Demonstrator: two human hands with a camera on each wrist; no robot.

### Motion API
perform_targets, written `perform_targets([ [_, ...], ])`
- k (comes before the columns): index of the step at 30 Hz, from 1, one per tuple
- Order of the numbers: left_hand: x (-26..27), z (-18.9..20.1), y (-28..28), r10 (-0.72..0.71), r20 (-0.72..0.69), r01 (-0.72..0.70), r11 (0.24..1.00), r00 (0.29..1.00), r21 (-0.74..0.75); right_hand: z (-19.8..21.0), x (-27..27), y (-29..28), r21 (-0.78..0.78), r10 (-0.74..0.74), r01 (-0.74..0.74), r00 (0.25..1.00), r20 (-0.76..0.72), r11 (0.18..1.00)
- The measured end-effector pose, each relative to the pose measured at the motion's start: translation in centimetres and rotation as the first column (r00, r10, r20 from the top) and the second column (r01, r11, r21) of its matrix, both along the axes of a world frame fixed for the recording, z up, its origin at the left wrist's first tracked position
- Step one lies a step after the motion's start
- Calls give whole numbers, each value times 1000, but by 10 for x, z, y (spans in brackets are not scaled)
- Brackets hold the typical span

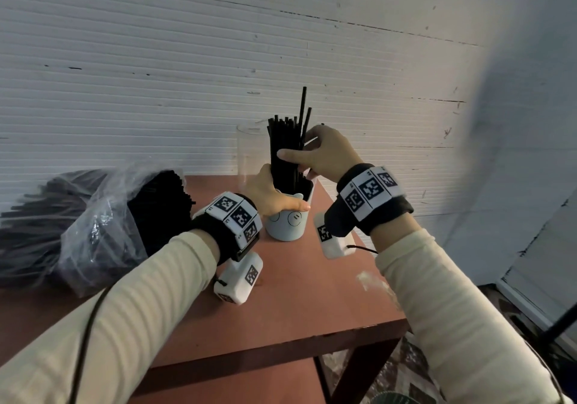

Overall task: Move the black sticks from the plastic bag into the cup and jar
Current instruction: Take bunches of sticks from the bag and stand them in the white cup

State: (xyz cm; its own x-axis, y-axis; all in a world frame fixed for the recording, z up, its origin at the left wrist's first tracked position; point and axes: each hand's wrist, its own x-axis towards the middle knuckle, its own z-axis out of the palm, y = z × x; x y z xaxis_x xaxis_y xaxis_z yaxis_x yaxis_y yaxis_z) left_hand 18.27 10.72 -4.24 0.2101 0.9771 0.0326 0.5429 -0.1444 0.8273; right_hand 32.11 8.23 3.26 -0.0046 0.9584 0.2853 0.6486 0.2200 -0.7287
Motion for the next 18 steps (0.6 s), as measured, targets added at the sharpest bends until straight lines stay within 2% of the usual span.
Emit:
perform_targets([
  [1,0,1,-2,-3,-3,3,1000,1000,-1,-1,0,-1,44,-20,20,1000,-2,999],
  [3,-1,2,-4,-7,-12,7,1000,1000,-12,-5,1,1,184,-78,62,993,83,981],
  [6,-2,3,-3,-18,-16,18,1000,1000,-1,-8,2,8,397,-58,-27,978,198,917],
  [8,-1,2,-3,-11,-21,11,1000,1000,-2,-8,1,15,415,3,-133,954,298,900],
  [10,1,2,-3,-5,-22,5,1000,1000,-12,-8,-1,21,377,26,-175,929,369,910],
  [12,1,2,-2,-5,-28,5,1000,1000,-11,-7,-1,24,410,19,-162,943,331,897],
  [15,1,4,-1,0,-41,0,1000,999,-10,-1,1,27,535,17,-142,973,231,833],
  [18,0,2,2,-4,-29,4,1000,1000,0,4,4,35,535,38,-163,971,237,829],
])
